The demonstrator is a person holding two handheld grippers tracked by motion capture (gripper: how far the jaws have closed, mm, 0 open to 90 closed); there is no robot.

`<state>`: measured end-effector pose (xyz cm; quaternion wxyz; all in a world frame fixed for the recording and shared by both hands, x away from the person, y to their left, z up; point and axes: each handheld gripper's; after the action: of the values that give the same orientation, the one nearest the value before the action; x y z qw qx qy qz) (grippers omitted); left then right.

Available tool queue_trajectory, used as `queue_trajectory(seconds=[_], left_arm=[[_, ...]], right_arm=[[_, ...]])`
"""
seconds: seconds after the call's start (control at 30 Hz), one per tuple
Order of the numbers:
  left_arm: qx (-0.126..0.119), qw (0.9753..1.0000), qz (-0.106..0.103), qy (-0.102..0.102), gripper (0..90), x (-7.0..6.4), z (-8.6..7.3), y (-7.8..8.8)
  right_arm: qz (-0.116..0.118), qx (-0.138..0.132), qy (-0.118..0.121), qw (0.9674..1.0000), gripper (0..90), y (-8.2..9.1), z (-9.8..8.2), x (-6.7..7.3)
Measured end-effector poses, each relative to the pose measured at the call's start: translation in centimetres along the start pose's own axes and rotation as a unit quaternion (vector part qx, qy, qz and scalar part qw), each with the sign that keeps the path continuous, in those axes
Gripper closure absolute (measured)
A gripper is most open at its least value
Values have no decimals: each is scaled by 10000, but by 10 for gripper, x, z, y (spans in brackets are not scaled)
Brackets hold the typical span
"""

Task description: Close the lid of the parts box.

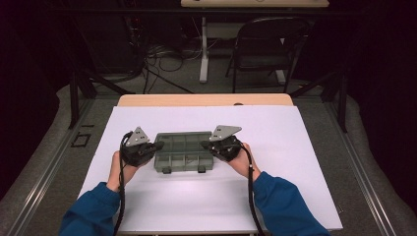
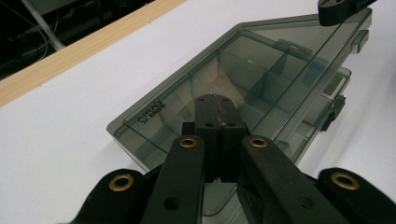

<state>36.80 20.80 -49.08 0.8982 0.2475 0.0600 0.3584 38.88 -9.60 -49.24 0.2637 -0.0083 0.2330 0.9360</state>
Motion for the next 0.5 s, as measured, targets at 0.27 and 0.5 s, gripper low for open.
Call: queue_trajectory(seconds=[0.27,0.5], left_arm=[[178,9998,-20,11,900,-1,-14,-6],[361,9993,-25,-33,900,-2,-22,-13]], right_arm=[[82,203,65,9997,900,-5,-7,6],[221,397,-22,9990,897,-13,-15,9]])
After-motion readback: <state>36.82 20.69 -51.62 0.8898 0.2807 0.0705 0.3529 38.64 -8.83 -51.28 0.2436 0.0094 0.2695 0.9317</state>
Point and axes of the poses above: each handheld gripper's, and its own axes: y roughly backward along the jaws, z roughly out of its top, x roughly to its left, and after that the axes turned 6 degrees about -x, right-handed
